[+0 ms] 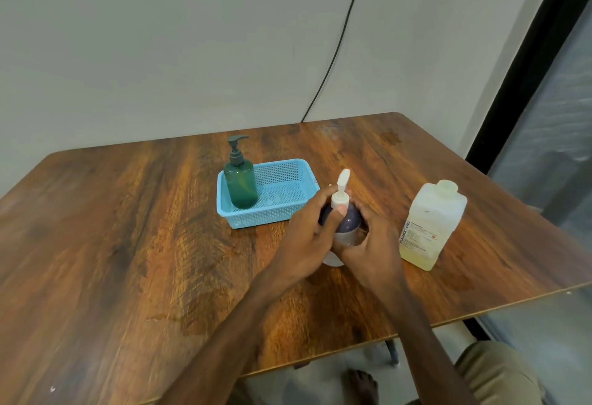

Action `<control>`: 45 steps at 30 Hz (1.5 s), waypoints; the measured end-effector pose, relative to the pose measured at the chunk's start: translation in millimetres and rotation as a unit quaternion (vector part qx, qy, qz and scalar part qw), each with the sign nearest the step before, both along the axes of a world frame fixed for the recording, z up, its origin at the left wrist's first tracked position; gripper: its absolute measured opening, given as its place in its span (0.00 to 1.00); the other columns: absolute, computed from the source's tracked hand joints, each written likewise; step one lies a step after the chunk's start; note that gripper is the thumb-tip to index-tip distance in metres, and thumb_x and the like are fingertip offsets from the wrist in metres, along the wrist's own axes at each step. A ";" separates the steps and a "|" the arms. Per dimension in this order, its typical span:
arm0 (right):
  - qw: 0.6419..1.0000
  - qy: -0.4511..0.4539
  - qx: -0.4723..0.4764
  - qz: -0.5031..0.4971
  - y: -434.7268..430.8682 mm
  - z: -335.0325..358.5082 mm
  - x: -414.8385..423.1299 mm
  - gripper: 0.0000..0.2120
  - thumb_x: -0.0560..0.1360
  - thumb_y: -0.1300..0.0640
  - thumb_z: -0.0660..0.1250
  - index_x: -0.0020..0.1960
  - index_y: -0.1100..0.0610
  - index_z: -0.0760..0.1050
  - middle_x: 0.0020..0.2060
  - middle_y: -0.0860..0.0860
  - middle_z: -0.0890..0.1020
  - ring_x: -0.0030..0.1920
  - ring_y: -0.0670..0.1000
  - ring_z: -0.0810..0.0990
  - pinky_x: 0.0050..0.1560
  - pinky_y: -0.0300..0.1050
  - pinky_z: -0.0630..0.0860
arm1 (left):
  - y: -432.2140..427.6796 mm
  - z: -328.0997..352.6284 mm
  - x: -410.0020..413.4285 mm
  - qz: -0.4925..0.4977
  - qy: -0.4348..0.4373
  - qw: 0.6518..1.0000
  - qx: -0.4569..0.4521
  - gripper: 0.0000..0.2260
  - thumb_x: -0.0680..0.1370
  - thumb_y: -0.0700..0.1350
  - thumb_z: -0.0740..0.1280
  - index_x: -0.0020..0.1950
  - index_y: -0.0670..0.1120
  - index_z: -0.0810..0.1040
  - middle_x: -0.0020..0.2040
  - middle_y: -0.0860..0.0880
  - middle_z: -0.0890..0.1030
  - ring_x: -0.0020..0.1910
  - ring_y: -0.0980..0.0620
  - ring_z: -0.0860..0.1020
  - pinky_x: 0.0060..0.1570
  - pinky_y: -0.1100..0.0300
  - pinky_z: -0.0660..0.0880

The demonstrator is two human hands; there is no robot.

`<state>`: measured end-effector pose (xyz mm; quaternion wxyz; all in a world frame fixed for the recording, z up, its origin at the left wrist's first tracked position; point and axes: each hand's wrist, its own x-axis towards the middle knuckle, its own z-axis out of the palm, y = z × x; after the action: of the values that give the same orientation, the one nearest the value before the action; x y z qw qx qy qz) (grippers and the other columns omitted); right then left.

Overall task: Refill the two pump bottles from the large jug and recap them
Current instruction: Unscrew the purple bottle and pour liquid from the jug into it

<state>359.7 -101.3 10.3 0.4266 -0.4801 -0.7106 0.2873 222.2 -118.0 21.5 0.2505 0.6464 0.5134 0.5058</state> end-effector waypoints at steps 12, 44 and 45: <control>1.000 -0.011 -0.009 -0.014 0.0 -0.6 1.8 0.35 0.67 0.47 0.81 0.70 0.51 0.73 0.60 0.41 0.80 0.56 0.42 0.79 0.52 0.30 0.74 | 23.7 13.0 4.7 0.086 -0.076 0.993 -0.022 0.22 0.68 0.55 0.84 0.56 0.51 0.79 0.52 0.56 0.84 0.52 0.60 0.82 0.50 0.69 0.77; 1.000 0.005 0.012 -0.002 2.3 -3.2 1.4 0.35 0.68 0.52 0.80 0.73 0.49 0.71 0.63 0.41 0.80 0.60 0.43 0.79 0.59 0.38 0.78 | 8.5 -3.7 8.0 0.034 -0.057 0.998 -0.012 0.14 0.80 0.54 0.72 0.64 0.52 0.82 0.57 0.56 0.85 0.60 0.55 0.82 0.61 0.48 0.80; 1.000 0.009 0.009 -0.003 2.1 -3.3 1.3 0.36 0.68 0.50 0.80 0.74 0.49 0.71 0.65 0.42 0.79 0.61 0.42 0.78 0.61 0.39 0.78 | 5.2 -4.9 3.8 0.033 -0.062 0.998 -0.007 0.15 0.81 0.53 0.71 0.65 0.52 0.81 0.60 0.56 0.84 0.62 0.55 0.81 0.63 0.49 0.80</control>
<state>361.0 -99.2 7.0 0.4383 -0.4760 -0.7076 0.2840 226.0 -112.8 16.7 0.2696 0.5947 0.5216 0.5492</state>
